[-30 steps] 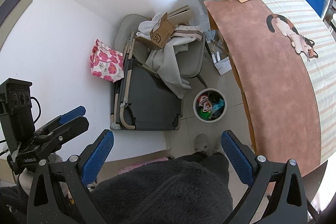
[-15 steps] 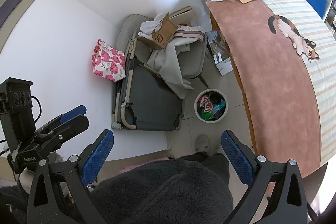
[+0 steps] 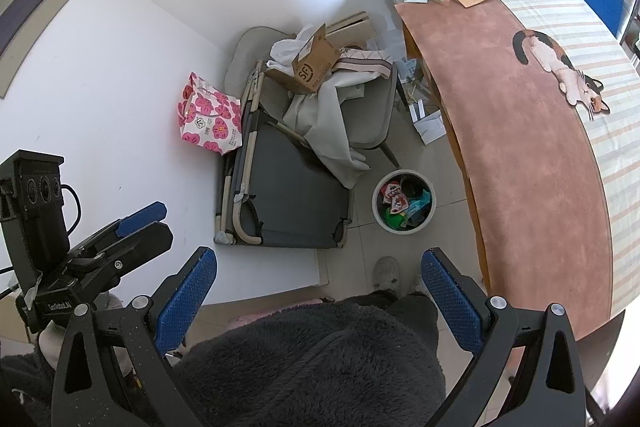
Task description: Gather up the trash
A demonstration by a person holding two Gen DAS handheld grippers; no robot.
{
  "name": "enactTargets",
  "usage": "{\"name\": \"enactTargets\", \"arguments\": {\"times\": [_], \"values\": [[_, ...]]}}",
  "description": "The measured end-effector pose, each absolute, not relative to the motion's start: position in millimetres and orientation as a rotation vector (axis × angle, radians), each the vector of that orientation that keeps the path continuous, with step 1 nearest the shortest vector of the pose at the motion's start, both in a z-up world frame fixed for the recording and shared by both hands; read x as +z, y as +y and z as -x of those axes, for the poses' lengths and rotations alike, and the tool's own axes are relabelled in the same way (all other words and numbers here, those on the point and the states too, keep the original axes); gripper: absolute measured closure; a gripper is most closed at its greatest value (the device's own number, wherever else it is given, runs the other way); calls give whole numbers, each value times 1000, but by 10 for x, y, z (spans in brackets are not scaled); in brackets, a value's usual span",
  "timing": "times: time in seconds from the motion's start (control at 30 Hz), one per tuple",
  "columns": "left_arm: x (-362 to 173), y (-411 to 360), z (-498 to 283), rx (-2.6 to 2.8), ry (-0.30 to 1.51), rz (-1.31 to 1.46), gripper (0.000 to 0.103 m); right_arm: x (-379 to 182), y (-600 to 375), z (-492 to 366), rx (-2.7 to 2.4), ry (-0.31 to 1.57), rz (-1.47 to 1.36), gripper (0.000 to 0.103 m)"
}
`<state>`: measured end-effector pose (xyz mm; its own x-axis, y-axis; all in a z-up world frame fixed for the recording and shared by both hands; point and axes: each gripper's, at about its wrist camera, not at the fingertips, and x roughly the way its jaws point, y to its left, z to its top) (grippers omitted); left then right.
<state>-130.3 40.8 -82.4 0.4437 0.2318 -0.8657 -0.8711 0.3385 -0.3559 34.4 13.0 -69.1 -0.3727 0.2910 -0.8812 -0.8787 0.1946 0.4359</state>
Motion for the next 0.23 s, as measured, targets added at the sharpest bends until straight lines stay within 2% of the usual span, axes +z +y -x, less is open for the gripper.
{"name": "enactTargets", "arguments": {"times": [0.23], "values": [[-786, 402, 1293, 835, 800, 957, 0, -673, 97, -302, 1428, 1426, 615, 0]]}}
